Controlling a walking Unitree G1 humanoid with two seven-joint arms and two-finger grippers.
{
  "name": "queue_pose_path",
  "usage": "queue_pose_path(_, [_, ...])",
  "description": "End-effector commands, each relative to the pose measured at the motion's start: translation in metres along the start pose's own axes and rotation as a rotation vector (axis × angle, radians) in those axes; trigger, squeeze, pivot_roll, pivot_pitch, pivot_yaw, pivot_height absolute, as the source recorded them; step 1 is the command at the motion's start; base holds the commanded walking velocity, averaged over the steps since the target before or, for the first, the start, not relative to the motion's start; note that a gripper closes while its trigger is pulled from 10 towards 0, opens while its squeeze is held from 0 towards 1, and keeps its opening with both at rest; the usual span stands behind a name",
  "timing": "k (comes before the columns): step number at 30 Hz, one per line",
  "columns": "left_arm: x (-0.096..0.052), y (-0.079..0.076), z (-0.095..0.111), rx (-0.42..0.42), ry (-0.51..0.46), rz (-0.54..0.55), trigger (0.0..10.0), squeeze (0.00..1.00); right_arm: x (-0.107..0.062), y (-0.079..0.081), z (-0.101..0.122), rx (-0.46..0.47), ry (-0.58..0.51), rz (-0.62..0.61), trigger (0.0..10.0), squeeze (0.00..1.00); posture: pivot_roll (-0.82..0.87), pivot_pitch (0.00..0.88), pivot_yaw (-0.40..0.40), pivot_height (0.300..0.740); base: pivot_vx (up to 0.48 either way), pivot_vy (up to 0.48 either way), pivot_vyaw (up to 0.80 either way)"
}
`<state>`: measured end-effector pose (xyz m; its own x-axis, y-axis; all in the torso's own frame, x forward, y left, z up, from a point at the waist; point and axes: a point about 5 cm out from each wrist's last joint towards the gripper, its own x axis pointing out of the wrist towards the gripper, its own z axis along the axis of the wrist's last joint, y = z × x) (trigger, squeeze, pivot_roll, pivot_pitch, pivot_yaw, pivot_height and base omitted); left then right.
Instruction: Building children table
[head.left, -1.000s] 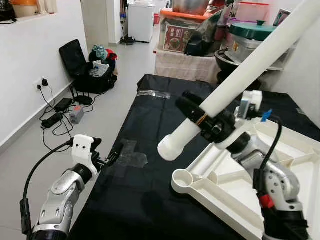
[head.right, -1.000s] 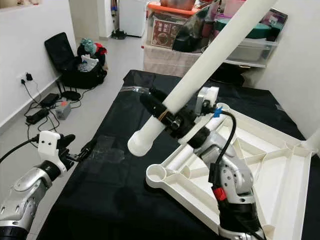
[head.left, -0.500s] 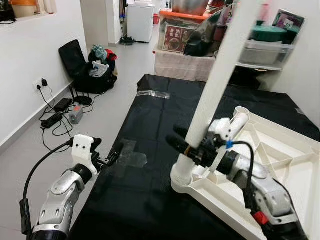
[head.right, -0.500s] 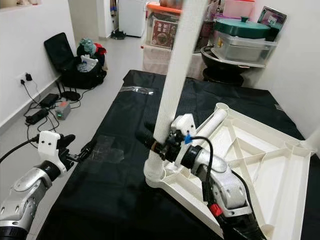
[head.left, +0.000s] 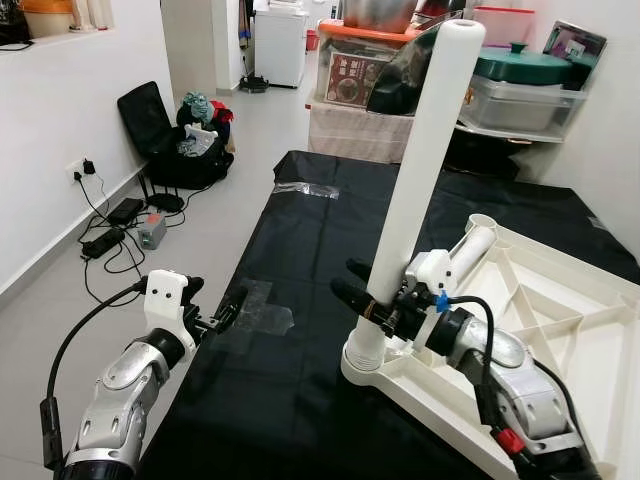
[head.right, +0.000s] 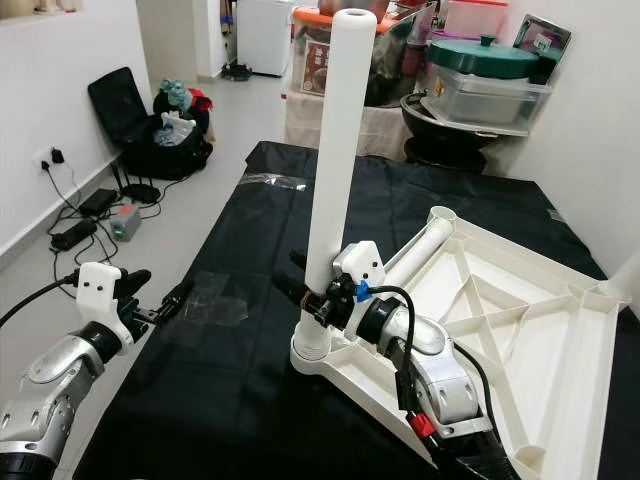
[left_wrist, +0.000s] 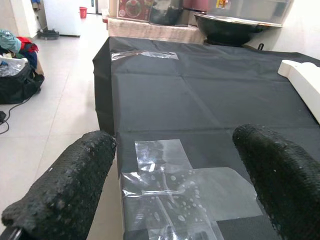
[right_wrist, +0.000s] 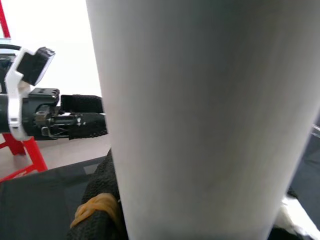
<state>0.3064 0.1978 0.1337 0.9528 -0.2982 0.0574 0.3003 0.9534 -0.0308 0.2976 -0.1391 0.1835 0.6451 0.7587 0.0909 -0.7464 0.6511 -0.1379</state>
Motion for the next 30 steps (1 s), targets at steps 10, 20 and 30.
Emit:
queue_pose_path(10, [0.001,-0.003,-0.004,-0.035,0.014,-0.005,10.0,0.0,-0.015,0.015,-0.019,0.252,0.012,0.23,10.0,0.0,0.12,0.0,-0.11,0.74,0.0,0.0,0.0])
queue_pose_path(20, [-0.002,-0.002,-0.007,-0.042,0.023,0.002,10.0,0.0,-0.02,0.033,-0.024,0.275,0.057,0.359,10.0,0.0,0.12,0.0,-0.115,0.74,0.0,0.0,0.0])
queue_pose_path(30, [-0.001,-0.002,-0.008,-0.041,0.029,-0.002,10.0,0.0,-0.022,0.034,-0.031,0.263,0.071,0.326,10.0,0.0,0.11,0.0,-0.104,0.74,0.0,0.0,0.0])
